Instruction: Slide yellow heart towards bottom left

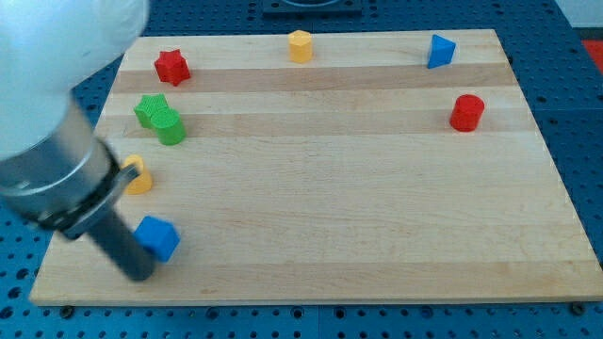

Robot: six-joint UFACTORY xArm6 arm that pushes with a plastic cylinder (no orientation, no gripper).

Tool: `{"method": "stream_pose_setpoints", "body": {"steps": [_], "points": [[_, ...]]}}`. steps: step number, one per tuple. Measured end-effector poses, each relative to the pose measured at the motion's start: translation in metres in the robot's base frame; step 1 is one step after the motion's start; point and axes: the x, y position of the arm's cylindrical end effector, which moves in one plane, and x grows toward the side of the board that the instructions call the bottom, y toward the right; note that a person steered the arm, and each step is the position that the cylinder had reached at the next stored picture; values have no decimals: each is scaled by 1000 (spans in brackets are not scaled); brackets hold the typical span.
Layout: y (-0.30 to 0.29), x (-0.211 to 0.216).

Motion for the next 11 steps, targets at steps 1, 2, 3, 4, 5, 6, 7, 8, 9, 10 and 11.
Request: {"method": "stream_pose_setpoints", "body": {"steps": [1, 2, 3, 4, 5, 6, 7, 8, 9, 10, 11], "points": [[50, -73], [81, -148], [79, -149], [78, -125], [90, -63], [53, -32], [-22, -31], [-96, -33], [-121, -74], [-94, -174], [-92, -182]]}}
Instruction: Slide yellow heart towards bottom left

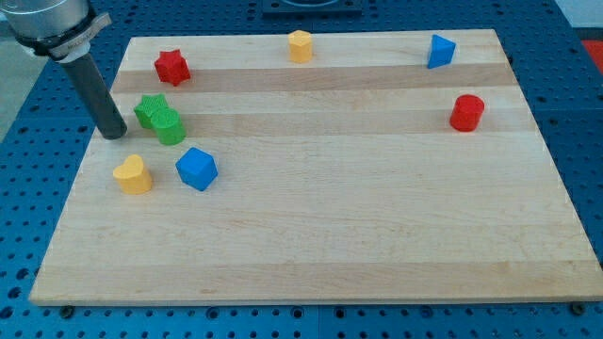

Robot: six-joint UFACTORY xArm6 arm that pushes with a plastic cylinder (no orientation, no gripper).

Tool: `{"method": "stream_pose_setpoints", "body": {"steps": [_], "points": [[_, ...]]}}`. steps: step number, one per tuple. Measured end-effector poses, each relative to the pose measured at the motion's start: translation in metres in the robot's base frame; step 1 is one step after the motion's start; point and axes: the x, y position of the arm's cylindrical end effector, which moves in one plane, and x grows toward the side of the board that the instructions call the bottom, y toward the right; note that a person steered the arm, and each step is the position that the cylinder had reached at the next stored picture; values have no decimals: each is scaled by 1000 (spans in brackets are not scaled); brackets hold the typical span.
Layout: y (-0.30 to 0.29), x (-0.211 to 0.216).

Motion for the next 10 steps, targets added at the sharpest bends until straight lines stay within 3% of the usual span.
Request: {"method": "stream_pose_setpoints", "body": {"steps": [2, 4, 5, 6, 8, 10], "points": [[35, 49], [40, 76], [39, 112], [39, 122], [67, 52], [72, 122]]}}
